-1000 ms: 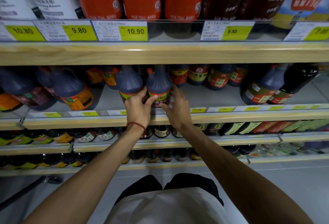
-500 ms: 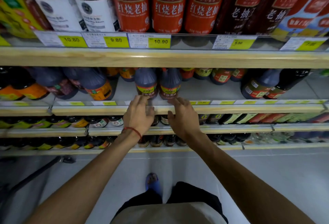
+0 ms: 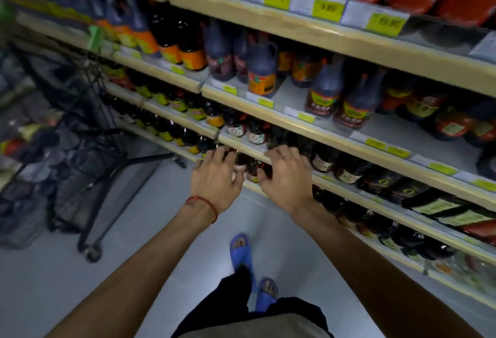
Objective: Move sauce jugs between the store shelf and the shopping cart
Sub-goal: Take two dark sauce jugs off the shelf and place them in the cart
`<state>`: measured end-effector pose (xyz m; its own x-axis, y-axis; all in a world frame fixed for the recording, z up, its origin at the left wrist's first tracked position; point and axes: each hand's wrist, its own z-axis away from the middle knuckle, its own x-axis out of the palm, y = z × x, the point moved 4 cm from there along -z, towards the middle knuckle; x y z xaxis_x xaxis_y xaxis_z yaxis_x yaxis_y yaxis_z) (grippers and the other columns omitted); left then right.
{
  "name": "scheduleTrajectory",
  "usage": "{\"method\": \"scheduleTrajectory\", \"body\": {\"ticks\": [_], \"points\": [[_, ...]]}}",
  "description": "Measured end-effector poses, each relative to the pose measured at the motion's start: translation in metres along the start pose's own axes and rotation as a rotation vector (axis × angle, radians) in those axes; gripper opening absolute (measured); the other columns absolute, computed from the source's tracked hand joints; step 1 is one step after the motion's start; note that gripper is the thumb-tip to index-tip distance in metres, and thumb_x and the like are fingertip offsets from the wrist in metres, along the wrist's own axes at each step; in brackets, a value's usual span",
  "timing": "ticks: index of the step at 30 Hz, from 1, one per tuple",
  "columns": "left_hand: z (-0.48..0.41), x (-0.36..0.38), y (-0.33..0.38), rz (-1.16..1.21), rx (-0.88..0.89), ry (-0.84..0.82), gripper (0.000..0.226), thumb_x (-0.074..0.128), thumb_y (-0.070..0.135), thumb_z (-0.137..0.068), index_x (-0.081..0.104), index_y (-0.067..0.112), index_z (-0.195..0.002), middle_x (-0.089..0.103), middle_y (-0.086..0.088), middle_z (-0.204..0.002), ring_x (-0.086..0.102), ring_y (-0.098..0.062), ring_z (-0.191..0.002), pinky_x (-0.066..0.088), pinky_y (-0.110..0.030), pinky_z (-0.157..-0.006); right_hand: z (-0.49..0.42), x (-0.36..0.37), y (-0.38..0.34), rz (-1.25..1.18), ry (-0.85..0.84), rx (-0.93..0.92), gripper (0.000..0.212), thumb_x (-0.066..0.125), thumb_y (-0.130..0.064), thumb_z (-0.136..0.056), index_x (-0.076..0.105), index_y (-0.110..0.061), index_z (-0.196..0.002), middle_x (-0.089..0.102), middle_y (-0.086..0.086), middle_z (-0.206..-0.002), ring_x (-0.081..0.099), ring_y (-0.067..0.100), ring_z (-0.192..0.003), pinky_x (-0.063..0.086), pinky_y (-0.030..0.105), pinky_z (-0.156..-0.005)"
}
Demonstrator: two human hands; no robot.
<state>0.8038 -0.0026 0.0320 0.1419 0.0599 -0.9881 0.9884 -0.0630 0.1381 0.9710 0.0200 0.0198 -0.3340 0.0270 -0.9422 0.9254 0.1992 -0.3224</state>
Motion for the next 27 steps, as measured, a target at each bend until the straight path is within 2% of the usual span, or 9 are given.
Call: {"method": "scheduleTrajectory", "body": {"ticks": [10,15,19,27], "points": [[0.098,-0.032,-0.148,-0.014,-0.359,0.004,0.047,0.053,0.046,-0.098,0.058,0.015,-0.132,0.056,-0.008,-0.137,0.054,-0.033,-0.119,0.047,-0.046,-0.091,0.003,0.051,-0.172,-0.077,-0.148,-0.341,0.048,0.064,-0.042,-0.090,0.067,-0.014,-0.129,0.063,0.005,-0.124,0.054,0.029,-0.120,0.045,0.046,-0.101],[0.131,-0.041,-0.251,-0.012,-0.484,0.037,0.046,0.052,0.047,-0.096,0.059,0.016,-0.129,0.058,-0.008,-0.130,0.056,-0.033,-0.115,0.051,-0.045,-0.085,-0.008,0.088,-0.283,-0.115,-0.166,-0.455,0.049,0.064,-0.042,-0.089,0.068,-0.013,-0.128,0.063,0.004,-0.123,0.054,0.029,-0.120,0.044,0.046,-0.101],[0.158,-0.057,-0.344,0.003,-0.596,0.034,0.048,0.051,0.048,-0.097,0.057,0.015,-0.133,0.055,-0.008,-0.133,0.054,-0.033,-0.118,0.051,-0.046,-0.088,-0.018,0.121,-0.381,-0.152,-0.203,-0.519,0.043,0.068,-0.036,-0.090,0.068,-0.013,-0.127,0.063,0.004,-0.123,0.053,0.028,-0.120,0.043,0.045,-0.100],[0.198,-0.080,-0.499,-0.008,-0.759,0.049,0.045,0.052,0.048,-0.095,0.059,0.017,-0.127,0.057,-0.006,-0.123,0.056,-0.031,-0.110,0.051,-0.046,-0.087,-0.032,0.167,-0.536,-0.202,-0.232,-0.628,0.039,0.070,-0.034,-0.091,0.069,-0.014,-0.125,0.064,0.004,-0.121,0.056,0.028,-0.118,0.047,0.044,-0.096]]}}
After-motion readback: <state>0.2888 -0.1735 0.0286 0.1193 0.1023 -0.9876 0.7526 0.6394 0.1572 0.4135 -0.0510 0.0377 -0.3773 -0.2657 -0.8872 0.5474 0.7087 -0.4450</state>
